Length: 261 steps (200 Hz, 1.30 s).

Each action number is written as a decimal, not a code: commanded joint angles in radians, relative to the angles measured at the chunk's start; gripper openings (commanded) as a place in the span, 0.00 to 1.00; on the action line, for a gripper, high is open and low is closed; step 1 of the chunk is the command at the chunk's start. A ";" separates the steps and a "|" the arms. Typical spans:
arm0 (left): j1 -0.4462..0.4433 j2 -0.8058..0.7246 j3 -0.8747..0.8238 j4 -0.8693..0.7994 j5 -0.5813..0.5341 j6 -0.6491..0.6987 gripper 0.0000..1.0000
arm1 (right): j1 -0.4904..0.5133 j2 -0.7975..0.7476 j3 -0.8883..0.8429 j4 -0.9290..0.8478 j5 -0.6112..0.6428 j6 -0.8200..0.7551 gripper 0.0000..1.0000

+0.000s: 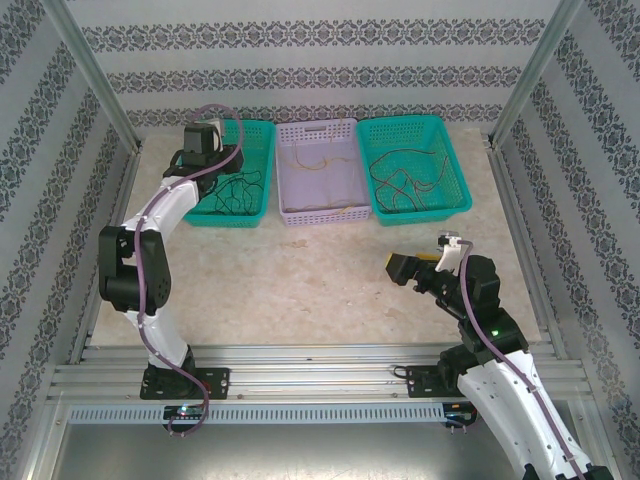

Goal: Untangle the cables

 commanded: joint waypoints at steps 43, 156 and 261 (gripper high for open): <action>0.013 -0.131 0.057 -0.032 0.014 -0.019 0.78 | 0.002 -0.001 0.071 -0.062 0.049 0.012 0.98; -0.010 -0.558 -0.218 -0.183 -0.154 -0.197 1.00 | -0.007 0.177 0.258 -0.191 0.311 -0.085 0.98; -0.052 -0.813 -0.589 -0.139 -0.204 -0.186 1.00 | -0.072 0.295 0.139 0.217 0.674 -0.502 0.98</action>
